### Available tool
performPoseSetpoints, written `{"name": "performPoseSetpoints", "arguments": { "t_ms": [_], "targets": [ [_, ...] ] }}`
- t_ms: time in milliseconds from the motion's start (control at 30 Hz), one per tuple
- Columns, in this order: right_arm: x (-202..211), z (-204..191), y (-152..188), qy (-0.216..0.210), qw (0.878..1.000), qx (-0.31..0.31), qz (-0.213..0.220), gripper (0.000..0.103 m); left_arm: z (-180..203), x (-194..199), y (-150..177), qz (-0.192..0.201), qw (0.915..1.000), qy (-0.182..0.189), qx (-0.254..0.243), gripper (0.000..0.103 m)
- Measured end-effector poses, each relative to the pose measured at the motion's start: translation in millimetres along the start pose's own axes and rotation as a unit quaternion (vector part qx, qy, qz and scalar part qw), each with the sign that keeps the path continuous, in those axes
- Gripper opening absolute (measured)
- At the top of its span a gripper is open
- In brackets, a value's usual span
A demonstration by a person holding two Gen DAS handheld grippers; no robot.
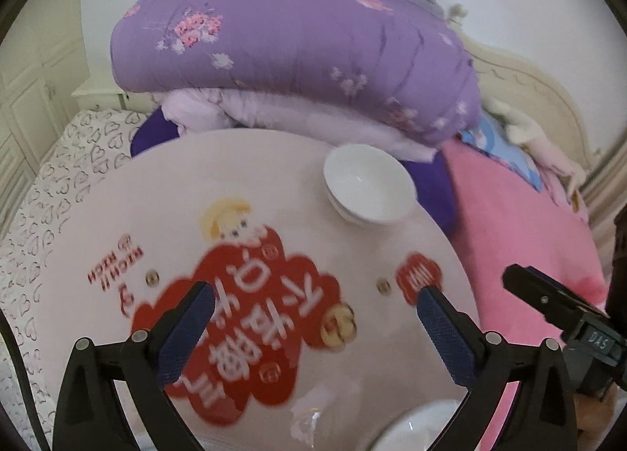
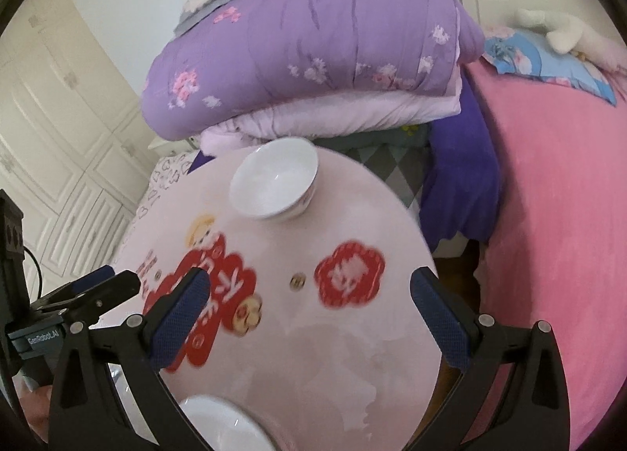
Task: Organize plates and bowls
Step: 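Move the right tool to the small white bowl by the bedding, then close the right gripper on the small white bowl rim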
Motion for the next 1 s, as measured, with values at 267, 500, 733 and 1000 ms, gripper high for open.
{"name": "performPoseSetpoints", "arguments": {
  "t_ms": [267, 500, 733, 1000],
  "targets": [
    [-32.9, 19.9, -43.2, 0.004, 1.000, -0.012, -0.012, 0.103, 3.3, -53.1, -44.6, -0.011, 0.9997, -0.007, 0.022, 0.102],
    [-72.7, 20.0, -66.2, -0.012, 0.999, -0.006, -0.039, 0.103, 4.4, -117.3, -77.2, -0.038, 0.9980, -0.024, 0.044, 0.102],
    [-111.9, 16.4, -81.1, -0.019, 0.998, -0.003, -0.064, 0.100, -0.1, -178.4, -94.7, -0.070, 0.9952, -0.040, 0.056, 0.101],
    [-135.7, 17.1, -82.2, -0.014, 0.996, -0.005, -0.085, 0.081, -7.0, -215.9, -104.5, -0.089, 0.9936, -0.030, 0.063, 0.092]
  ]
}}
Point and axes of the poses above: each gripper's, at about its wrist camera, not at the fingertips, and x roughly against the way its jaws point, z to its right, y to its underside, the point moved 2 cm from there along -x, roughly the way its jaws point, and after that the axes turned 3 degrees about -z, right-handed, at the moved point
